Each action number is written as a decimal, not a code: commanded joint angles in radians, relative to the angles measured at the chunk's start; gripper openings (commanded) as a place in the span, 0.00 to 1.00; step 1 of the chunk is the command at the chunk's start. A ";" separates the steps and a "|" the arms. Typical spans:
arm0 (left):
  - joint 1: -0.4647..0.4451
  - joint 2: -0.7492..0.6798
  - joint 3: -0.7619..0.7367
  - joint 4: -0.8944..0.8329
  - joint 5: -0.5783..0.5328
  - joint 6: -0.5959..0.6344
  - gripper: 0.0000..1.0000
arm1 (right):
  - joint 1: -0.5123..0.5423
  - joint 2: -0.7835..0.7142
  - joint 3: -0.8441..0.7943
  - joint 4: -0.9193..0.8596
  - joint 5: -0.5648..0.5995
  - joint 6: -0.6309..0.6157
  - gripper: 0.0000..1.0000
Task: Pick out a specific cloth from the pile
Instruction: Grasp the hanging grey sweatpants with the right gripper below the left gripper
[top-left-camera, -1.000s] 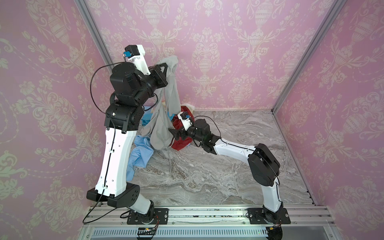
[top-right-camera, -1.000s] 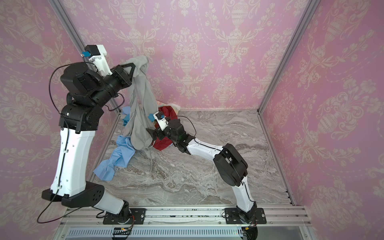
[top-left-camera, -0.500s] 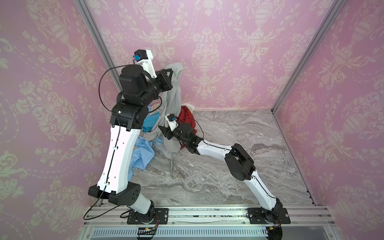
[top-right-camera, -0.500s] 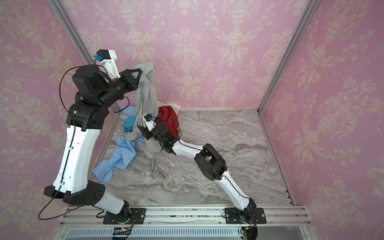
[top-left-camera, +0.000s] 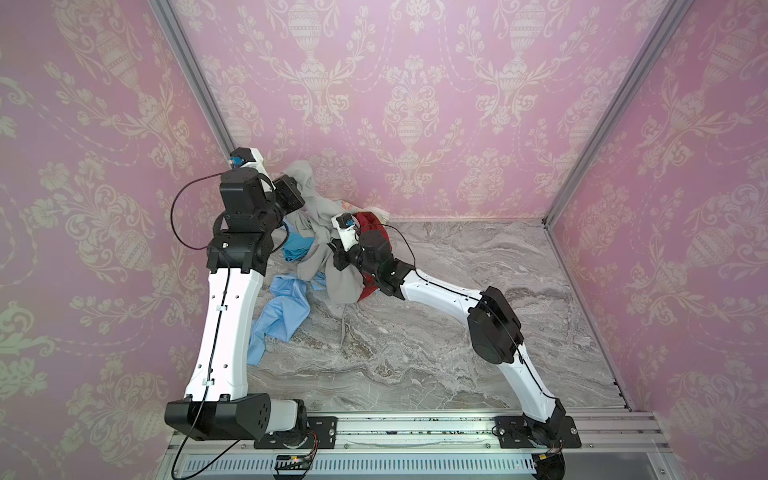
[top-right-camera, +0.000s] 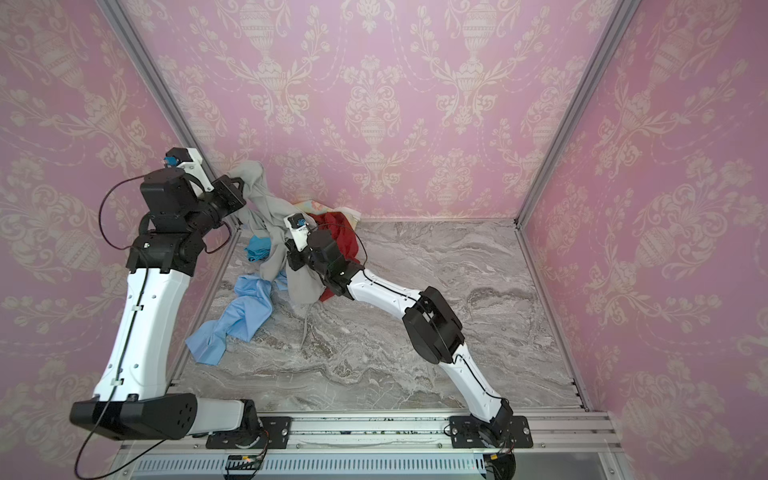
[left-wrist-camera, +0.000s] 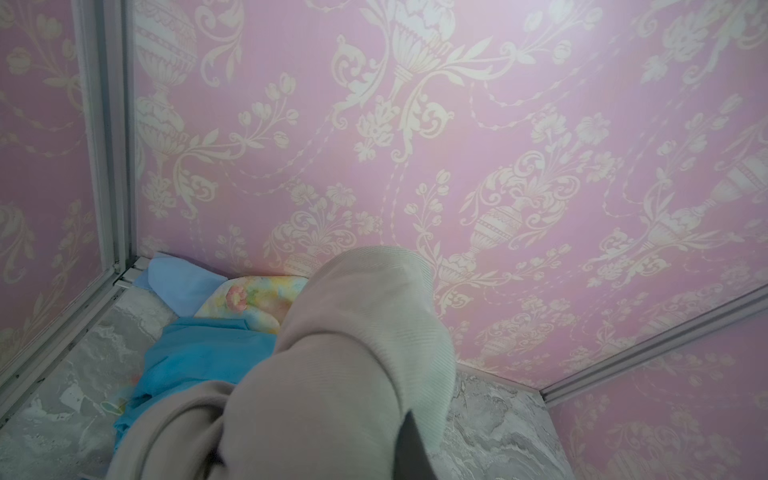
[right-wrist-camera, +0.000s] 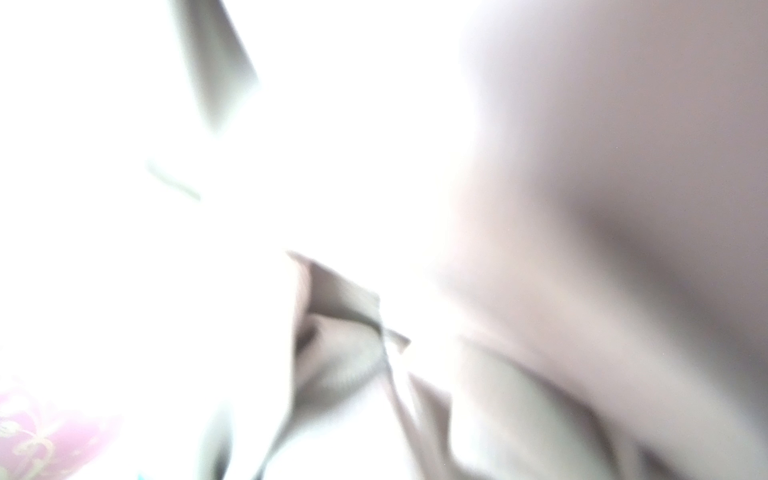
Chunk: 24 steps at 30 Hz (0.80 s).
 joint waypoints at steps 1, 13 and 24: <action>0.036 -0.031 -0.113 0.085 0.025 -0.059 0.00 | -0.045 -0.064 0.107 -0.048 -0.057 0.075 0.00; 0.040 -0.083 -0.374 0.284 0.132 -0.059 0.01 | -0.119 0.000 0.523 -0.189 -0.149 0.207 0.00; -0.058 -0.039 -0.490 0.478 0.356 0.085 0.43 | -0.162 -0.085 0.532 -0.219 -0.164 0.280 0.00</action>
